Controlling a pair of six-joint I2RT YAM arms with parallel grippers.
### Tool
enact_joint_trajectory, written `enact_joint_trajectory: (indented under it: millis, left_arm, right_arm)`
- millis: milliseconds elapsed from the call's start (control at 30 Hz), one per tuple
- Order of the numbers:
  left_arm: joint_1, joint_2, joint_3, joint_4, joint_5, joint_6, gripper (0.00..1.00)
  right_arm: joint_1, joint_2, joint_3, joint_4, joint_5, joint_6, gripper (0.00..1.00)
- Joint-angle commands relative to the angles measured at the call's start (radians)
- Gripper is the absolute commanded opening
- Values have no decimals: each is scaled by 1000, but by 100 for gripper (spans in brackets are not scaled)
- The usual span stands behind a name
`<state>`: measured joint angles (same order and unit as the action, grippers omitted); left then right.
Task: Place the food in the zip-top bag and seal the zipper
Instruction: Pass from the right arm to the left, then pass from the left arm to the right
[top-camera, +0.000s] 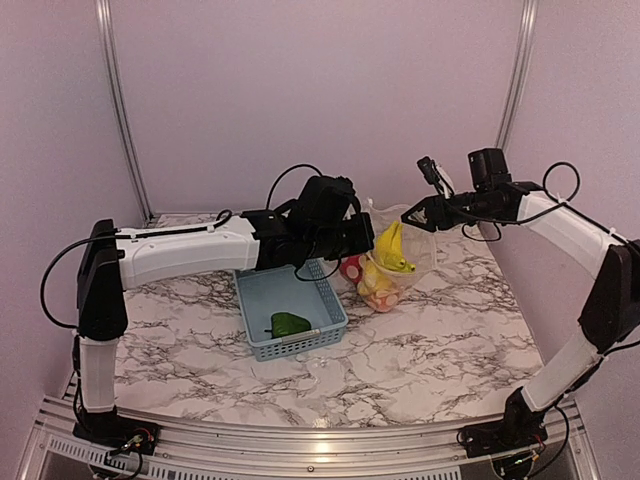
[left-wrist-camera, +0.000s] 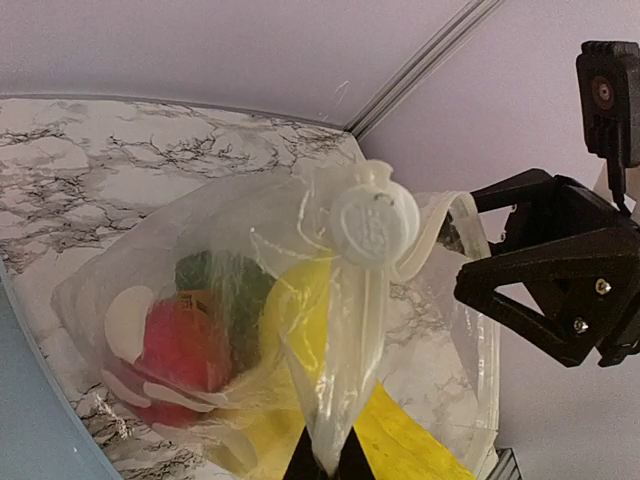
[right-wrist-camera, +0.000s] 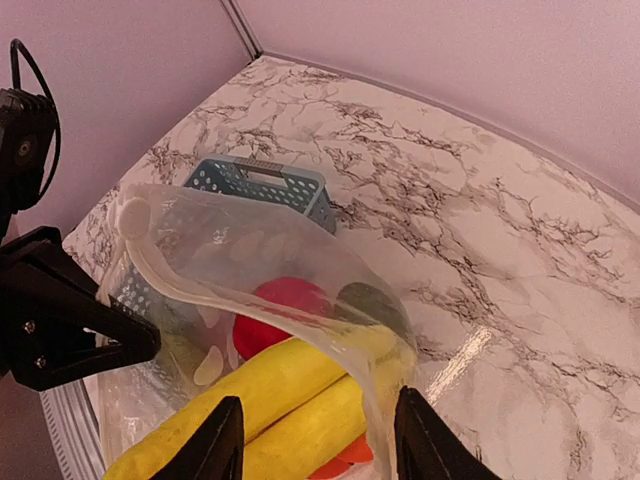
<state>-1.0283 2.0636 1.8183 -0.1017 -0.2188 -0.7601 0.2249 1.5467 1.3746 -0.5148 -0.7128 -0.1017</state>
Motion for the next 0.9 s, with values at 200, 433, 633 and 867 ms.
enact_joint_trajectory:
  millis: [200, 433, 633, 867]
  left_arm:
    - [21, 32, 2, 48, 79, -55, 0]
    - [24, 20, -20, 61, 74, -61, 0]
    - [32, 11, -36, 67, 61, -59, 0]
    - [34, 13, -40, 74, 58, -58, 0]
  right_arm:
    - [10, 12, 56, -173, 202, -66, 34]
    - [10, 25, 21, -197, 252, -75, 24]
    - [10, 1, 26, -271, 268, -98, 19]
    - [19, 11, -12, -319, 241, -115, 27]
